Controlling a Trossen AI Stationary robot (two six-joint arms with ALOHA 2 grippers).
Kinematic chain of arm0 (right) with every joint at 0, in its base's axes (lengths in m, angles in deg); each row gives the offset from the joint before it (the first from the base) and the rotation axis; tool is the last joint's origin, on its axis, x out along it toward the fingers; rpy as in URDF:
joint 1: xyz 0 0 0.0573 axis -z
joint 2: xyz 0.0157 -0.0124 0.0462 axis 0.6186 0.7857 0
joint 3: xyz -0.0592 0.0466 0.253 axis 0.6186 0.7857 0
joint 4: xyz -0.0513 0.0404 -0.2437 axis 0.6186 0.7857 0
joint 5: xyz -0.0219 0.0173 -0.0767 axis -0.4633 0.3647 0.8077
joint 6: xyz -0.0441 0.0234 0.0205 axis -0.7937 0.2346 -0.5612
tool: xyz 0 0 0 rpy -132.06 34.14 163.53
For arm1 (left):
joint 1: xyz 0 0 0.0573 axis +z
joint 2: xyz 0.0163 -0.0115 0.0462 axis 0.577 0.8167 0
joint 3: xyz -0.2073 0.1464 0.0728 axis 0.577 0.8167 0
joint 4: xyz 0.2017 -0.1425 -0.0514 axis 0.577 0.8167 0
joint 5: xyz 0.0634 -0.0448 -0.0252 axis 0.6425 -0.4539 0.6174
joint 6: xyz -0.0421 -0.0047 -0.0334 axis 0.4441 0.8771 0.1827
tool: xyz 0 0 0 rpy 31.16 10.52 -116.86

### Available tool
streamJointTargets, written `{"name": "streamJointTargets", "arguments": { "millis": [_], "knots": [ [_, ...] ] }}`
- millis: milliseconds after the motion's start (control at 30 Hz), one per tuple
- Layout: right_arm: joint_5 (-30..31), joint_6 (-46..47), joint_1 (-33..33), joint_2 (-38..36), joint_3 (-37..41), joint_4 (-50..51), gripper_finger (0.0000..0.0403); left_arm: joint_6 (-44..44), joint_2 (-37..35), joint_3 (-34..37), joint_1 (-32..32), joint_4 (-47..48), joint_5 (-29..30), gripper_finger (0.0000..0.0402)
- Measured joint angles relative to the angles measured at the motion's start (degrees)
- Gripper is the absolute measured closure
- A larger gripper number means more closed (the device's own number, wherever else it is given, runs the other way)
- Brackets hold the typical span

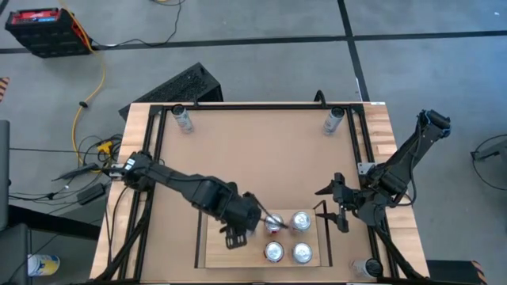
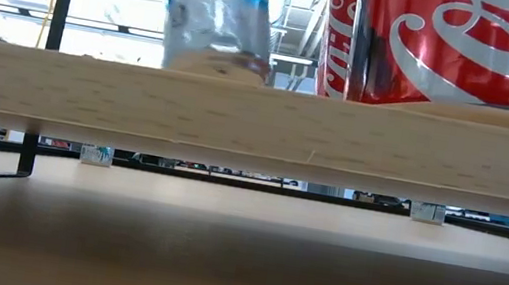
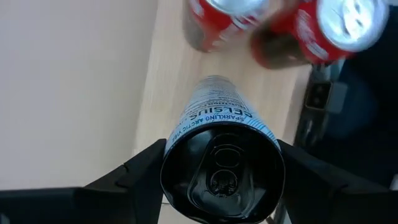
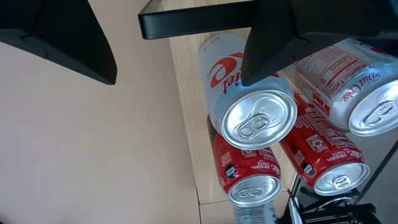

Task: Place canned beverage on shelf
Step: Put the bottom white blue soda can on the shelf

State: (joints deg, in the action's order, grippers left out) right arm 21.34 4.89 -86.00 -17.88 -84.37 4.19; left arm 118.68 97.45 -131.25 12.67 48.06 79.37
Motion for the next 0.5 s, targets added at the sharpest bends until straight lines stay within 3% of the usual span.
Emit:
{"name": "streamJointTargets", "arguments": {
  "millis": [300,500],
  "knots": [
    [0.6,-0.1,-0.6,0.0,0.0,0.0,0.0033,-2.8,0.0,0.0,5.3,-2.0,-2.7,0.0168],
    [1.1,-0.2,-1.4,0.0,0.0,0.1,0.0033,-1.4,0.0,0.4,4.8,-1.3,-3.9,0.0168]
  ]
}}
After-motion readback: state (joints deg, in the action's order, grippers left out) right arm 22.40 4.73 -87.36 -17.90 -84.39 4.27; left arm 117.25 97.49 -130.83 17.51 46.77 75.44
